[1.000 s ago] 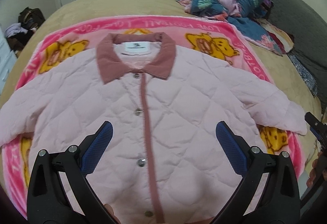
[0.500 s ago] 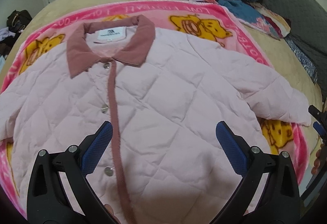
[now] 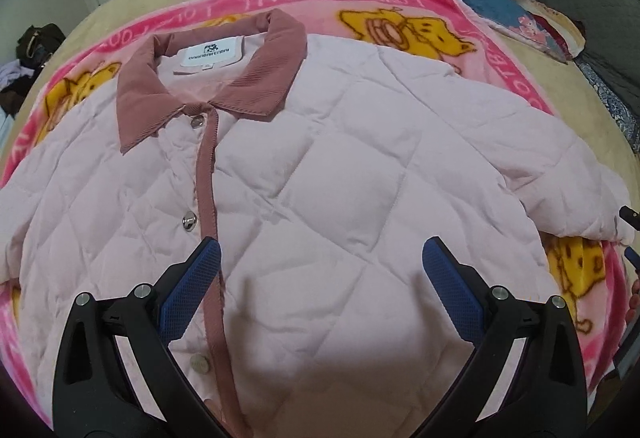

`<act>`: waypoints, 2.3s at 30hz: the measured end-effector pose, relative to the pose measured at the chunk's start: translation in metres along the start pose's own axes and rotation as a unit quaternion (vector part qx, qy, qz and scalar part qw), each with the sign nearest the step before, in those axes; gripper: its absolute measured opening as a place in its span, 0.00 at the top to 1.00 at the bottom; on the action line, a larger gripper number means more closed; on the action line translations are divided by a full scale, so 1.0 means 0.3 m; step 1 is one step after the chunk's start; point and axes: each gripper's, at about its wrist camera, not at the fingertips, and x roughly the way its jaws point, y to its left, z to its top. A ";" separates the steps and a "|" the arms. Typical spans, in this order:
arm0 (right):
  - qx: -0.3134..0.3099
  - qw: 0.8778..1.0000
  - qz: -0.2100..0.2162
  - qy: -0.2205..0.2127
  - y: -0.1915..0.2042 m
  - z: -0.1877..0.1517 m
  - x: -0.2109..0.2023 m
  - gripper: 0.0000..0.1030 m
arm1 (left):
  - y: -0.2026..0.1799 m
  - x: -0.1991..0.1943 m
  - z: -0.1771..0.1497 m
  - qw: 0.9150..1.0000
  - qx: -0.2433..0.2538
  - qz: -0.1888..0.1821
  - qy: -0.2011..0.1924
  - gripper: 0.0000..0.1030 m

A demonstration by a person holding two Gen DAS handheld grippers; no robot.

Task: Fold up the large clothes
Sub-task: 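Move the right tool toward the jacket sleeve nearest it, then grasp the sleeve cuff with the right tool and lift it, then carry the held sleeve with the right tool across the jacket front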

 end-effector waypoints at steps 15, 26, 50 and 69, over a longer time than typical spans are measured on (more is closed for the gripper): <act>0.084 0.996 0.043 0.000 -0.117 0.117 0.153 0.40 | 0.083 -0.031 0.021 1.000 -0.017 0.000 -0.003 0.08; 0.021 0.988 0.121 -0.091 -0.021 0.162 -0.063 0.76 | 0.127 -0.141 0.026 1.000 -0.022 -0.001 -0.020 0.08; -0.154 0.937 0.234 -0.207 0.458 0.109 -0.579 0.81 | 0.310 -0.439 0.020 0.997 -0.037 0.011 -0.064 0.08; -0.242 0.900 0.281 -0.228 0.682 0.016 -0.754 0.82 | 0.590 -0.574 0.002 0.989 -0.109 -0.012 -0.096 0.08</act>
